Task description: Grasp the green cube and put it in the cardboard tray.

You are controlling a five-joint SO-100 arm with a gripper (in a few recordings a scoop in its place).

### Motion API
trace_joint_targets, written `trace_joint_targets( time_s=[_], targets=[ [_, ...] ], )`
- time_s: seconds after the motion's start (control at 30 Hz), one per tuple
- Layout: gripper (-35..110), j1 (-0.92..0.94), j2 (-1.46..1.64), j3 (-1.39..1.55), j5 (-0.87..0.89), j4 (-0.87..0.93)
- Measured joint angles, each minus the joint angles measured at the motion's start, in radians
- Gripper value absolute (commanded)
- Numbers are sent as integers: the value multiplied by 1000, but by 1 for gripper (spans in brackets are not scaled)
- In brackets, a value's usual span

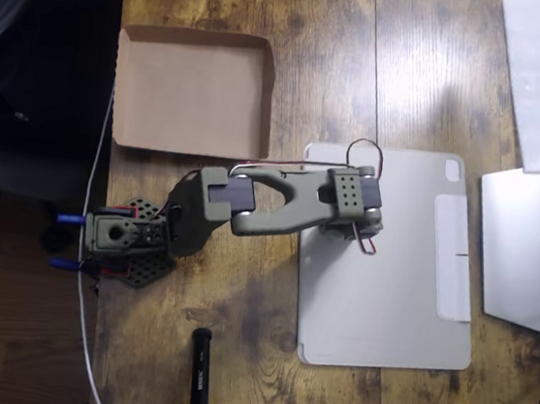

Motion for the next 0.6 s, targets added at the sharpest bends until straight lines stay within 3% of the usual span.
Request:
trace_joint_targets(
  time_s=[0.3,0.47,0.6],
  targets=[
    [13,-106,97,-94,54,181],
    [15,-275,229,-127,103,325],
    [16,-548,334,-118,118,434]
  ],
)
